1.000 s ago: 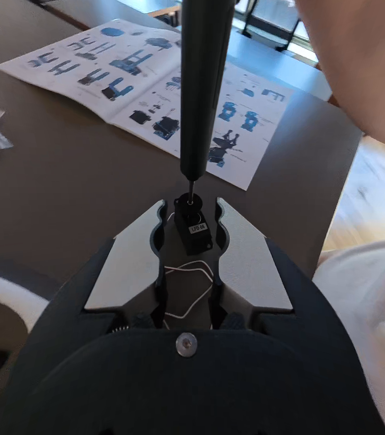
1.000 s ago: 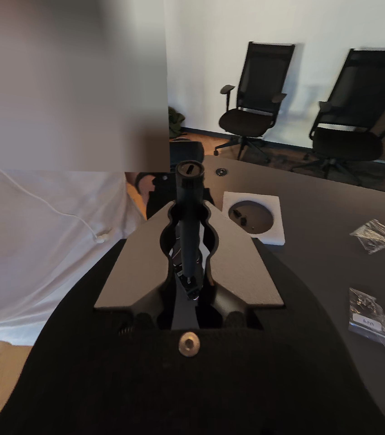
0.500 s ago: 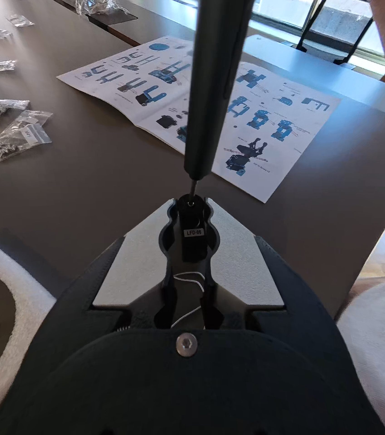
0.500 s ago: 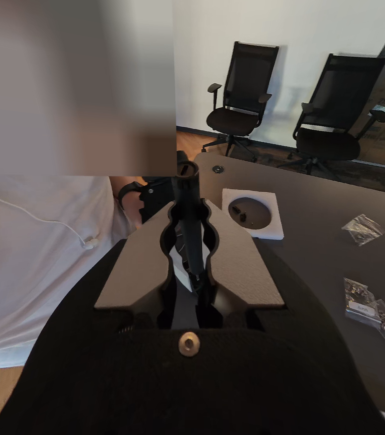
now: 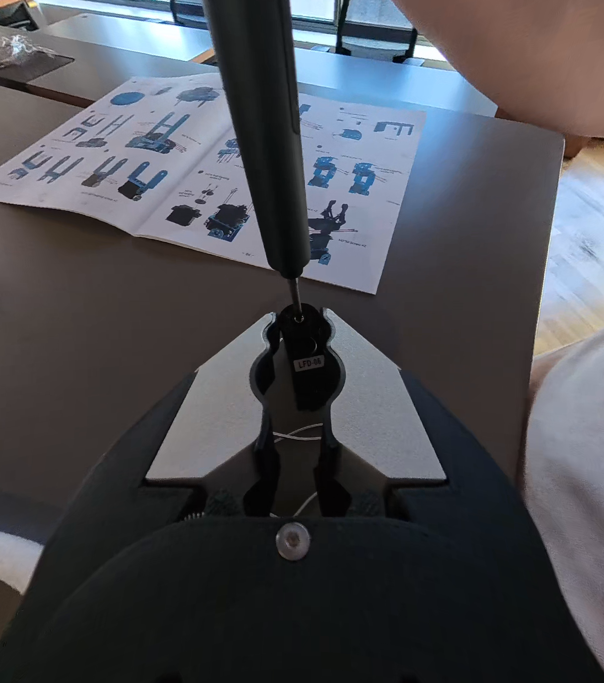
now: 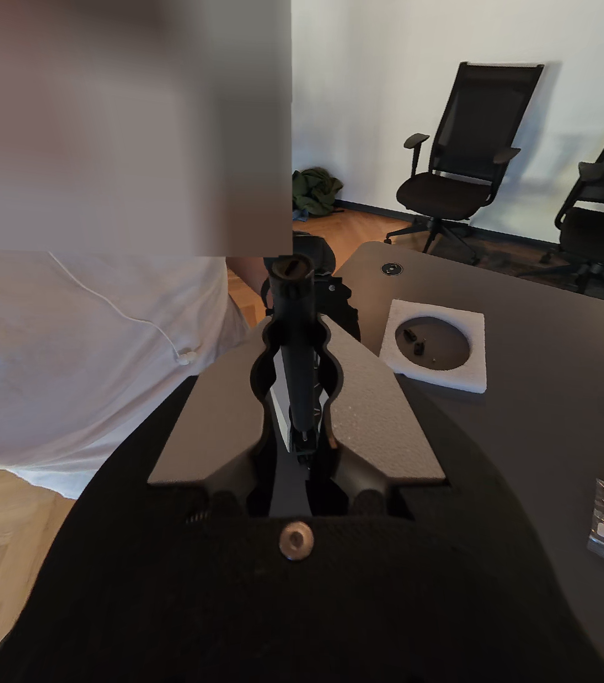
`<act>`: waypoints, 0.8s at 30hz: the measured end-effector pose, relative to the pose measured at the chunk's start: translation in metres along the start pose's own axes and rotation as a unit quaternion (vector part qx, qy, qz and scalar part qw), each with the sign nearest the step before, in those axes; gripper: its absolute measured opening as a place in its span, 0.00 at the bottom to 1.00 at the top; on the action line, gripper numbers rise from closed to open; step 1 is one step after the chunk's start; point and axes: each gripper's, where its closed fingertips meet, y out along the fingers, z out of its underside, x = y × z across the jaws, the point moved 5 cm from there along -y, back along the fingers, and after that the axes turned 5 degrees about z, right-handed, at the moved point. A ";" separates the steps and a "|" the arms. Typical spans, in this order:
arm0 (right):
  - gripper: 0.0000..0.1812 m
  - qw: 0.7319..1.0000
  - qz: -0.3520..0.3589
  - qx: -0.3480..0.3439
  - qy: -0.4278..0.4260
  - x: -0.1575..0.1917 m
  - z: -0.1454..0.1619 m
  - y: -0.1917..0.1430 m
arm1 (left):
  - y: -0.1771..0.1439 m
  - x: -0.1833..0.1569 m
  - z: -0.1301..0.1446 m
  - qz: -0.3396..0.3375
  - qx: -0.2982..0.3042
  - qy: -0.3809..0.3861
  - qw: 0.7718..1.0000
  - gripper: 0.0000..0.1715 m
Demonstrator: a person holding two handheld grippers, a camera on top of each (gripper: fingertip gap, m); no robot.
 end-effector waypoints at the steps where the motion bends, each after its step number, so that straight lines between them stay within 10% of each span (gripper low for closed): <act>1: 0.09 1.000 -0.007 0.000 -0.002 0.001 0.000 0.001 | 0.000 0.000 0.000 0.002 0.001 0.006 1.000 0.12; 24: 0.09 0.983 -0.171 0.030 -0.058 0.002 -0.002 0.003 | 0.005 -0.001 -0.002 0.014 0.001 0.029 0.999 0.12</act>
